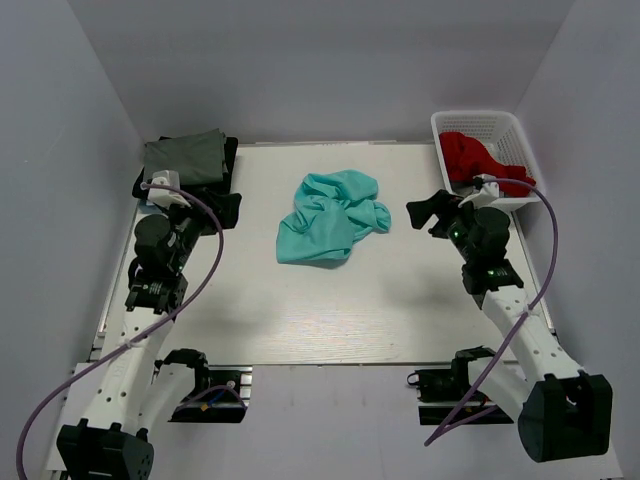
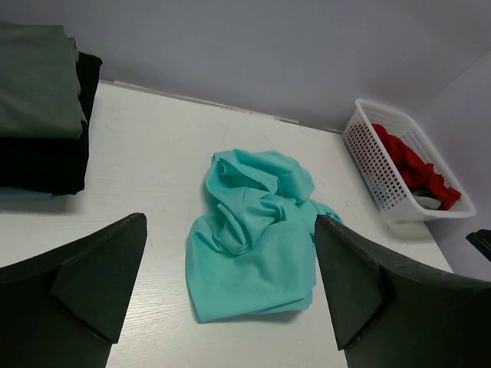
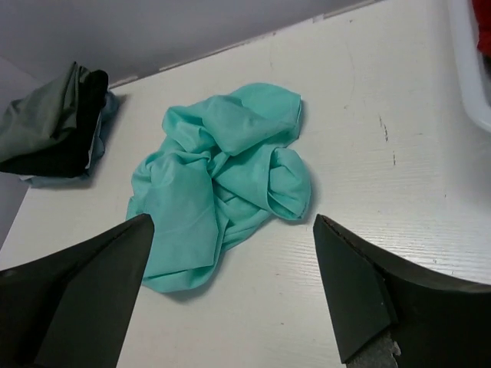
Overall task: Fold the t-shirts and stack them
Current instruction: Flatten out the tshirt
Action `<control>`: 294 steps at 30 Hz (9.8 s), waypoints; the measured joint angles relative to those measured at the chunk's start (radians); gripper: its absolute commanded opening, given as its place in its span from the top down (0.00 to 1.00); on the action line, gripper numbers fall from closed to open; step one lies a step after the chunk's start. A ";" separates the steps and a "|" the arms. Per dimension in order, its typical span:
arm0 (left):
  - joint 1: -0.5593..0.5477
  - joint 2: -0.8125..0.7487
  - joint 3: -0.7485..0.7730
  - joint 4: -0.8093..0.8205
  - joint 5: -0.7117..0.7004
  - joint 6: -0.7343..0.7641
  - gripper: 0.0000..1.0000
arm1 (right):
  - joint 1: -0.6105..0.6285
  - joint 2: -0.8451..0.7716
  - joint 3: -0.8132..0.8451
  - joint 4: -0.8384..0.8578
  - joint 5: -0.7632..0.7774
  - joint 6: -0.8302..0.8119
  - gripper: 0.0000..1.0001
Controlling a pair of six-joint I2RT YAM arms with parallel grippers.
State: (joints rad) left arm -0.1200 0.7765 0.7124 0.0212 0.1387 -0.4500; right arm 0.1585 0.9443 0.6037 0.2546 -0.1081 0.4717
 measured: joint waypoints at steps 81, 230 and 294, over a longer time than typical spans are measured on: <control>-0.270 0.103 0.300 -0.056 -0.402 0.056 1.00 | 0.111 -0.008 0.329 -0.193 0.320 -0.172 1.00; -0.485 0.340 -0.063 -0.430 -0.106 -0.256 1.00 | 0.018 0.636 0.210 -0.498 0.491 0.100 0.31; -0.808 1.071 0.531 -0.272 0.248 -0.045 0.18 | 0.006 0.003 0.298 -0.784 0.583 0.043 1.00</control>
State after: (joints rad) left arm -0.9283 1.8477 1.2438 -0.2504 0.3862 -0.4946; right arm 0.1642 0.9478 0.9020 -0.5289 0.4751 0.5152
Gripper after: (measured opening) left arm 0.816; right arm 0.012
